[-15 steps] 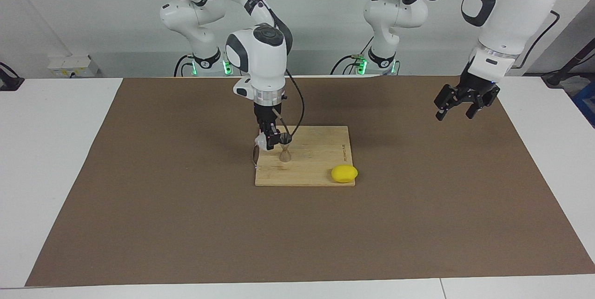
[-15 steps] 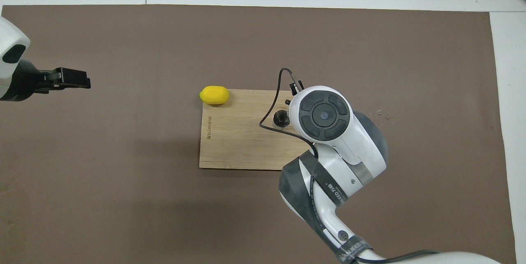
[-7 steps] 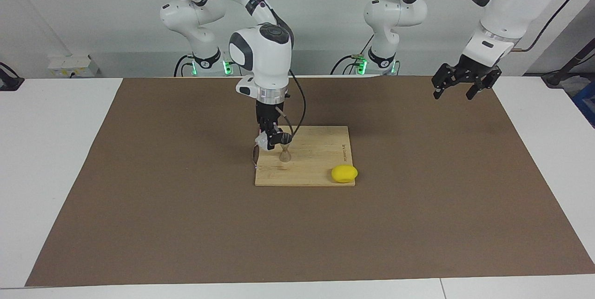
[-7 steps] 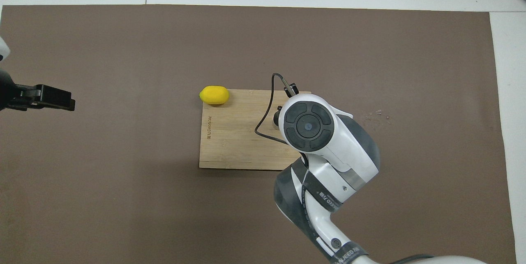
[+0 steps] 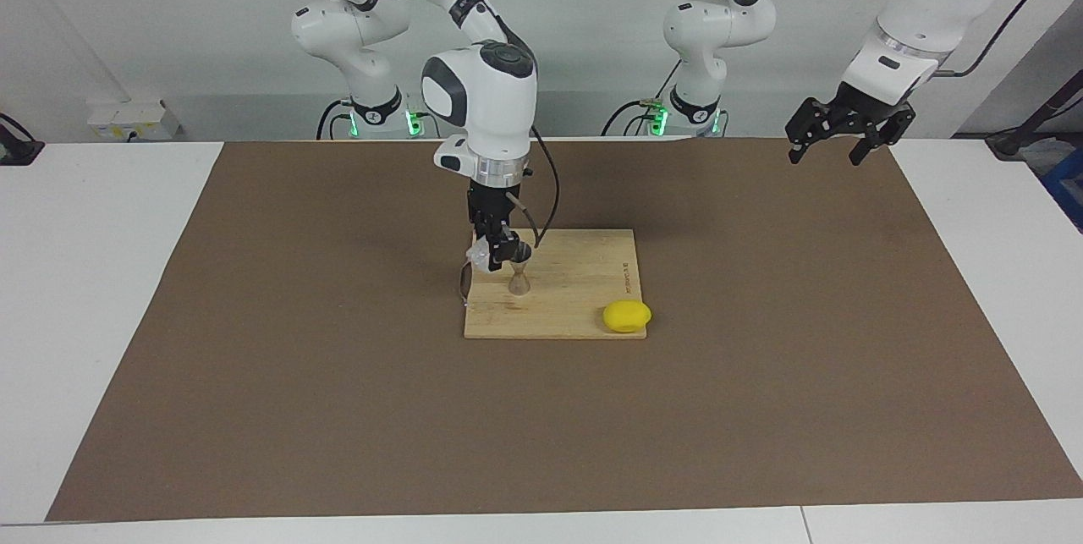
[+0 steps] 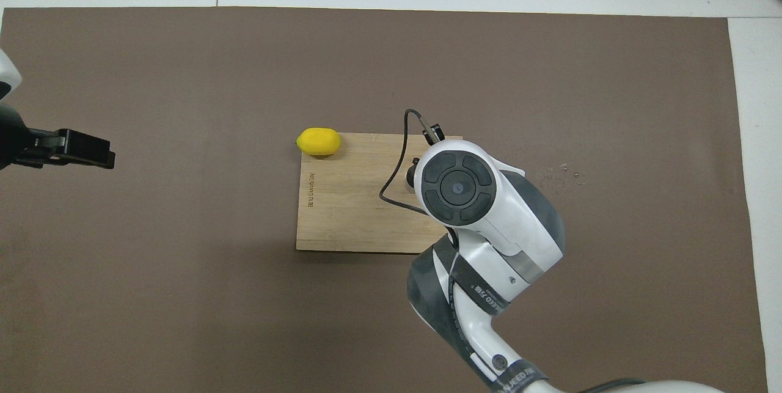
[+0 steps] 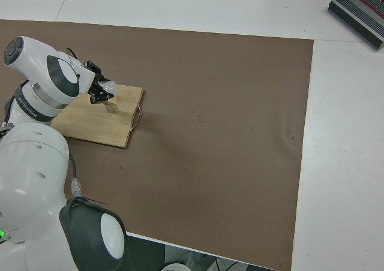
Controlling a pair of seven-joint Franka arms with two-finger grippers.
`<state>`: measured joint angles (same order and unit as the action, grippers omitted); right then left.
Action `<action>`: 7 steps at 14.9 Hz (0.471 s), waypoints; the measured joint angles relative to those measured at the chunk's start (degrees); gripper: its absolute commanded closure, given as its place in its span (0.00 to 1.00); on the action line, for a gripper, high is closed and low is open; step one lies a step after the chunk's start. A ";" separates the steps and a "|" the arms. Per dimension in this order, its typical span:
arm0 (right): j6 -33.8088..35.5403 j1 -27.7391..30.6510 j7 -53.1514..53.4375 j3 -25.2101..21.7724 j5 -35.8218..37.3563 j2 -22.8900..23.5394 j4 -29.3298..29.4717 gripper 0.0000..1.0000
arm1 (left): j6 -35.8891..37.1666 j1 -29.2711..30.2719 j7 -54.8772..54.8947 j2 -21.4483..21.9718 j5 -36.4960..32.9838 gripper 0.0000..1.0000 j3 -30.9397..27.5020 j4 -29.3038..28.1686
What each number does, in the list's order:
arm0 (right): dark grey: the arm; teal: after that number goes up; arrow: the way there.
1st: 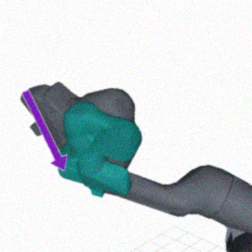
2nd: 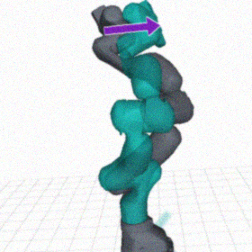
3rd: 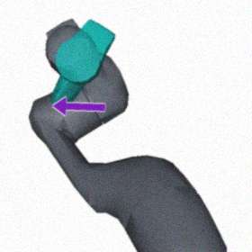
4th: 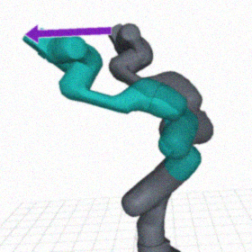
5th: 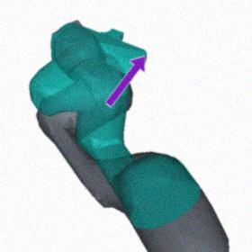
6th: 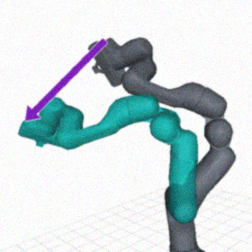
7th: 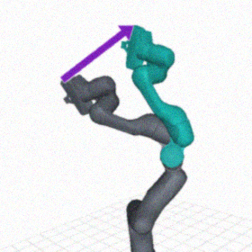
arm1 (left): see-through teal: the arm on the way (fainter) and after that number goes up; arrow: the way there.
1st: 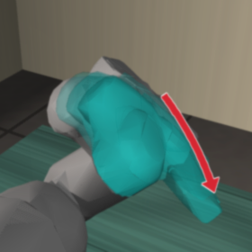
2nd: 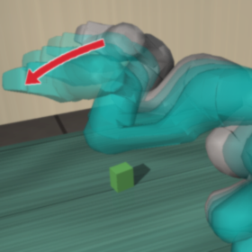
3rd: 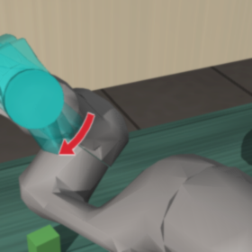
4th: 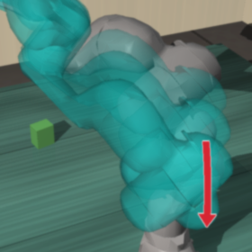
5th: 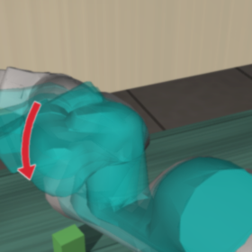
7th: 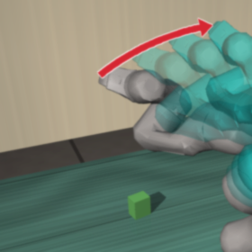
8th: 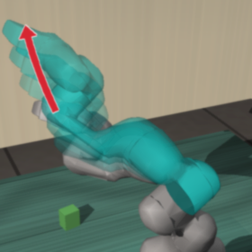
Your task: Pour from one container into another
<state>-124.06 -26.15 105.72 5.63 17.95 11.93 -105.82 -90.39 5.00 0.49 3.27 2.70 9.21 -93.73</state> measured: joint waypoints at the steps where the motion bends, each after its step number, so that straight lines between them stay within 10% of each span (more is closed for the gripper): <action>1: 0.07 0.00 0.00 0.00 0.00 0.00 0.00 0.91 | 0.23 0.01 0.00 0.00 0.00 0.00 -0.13 0.03; 7: 0.08 0.04 0.03 0.00 -0.17 0.00 0.06 0.90 | 2.69 -1.21 1.35 0.68 0.00 0.00 -2.40 1.09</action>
<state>-123.97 -26.11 105.75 5.63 17.78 11.93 -105.75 -87.70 3.79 1.84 3.94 2.69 6.81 -92.64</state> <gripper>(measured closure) 0.493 0.000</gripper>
